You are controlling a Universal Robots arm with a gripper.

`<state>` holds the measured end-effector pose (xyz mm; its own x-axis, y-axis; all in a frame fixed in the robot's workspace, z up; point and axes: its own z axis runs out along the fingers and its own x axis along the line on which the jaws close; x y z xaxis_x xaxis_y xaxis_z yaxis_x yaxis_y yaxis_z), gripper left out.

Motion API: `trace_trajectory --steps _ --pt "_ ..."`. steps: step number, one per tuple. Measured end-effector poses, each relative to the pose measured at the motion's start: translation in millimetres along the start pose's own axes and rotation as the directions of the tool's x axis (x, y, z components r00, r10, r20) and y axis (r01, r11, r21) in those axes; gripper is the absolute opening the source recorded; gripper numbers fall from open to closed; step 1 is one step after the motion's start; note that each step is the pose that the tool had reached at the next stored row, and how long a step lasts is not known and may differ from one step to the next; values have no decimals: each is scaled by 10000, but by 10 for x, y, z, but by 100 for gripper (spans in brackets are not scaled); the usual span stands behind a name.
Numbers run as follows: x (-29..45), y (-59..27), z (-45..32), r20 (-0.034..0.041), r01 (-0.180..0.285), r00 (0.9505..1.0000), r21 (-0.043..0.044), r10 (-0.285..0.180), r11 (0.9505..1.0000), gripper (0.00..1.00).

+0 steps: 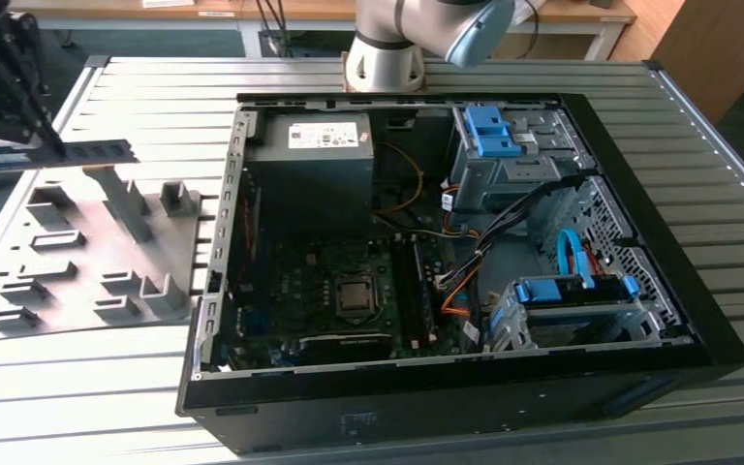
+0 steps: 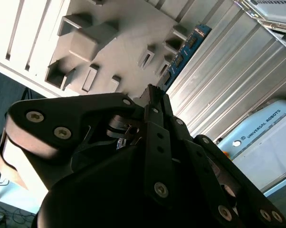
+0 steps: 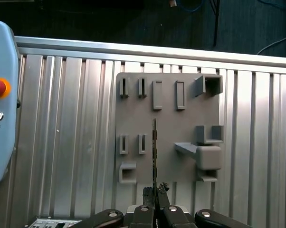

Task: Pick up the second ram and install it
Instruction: 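Pick up the second ram and move it above second insertion slot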

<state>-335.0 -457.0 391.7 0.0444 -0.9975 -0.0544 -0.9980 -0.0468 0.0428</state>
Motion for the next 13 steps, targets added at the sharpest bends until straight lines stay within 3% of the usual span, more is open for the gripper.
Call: trace_trajectory --steps 13 --pt "25 -559 -21 0 0 10000 -1 0 10000 14"
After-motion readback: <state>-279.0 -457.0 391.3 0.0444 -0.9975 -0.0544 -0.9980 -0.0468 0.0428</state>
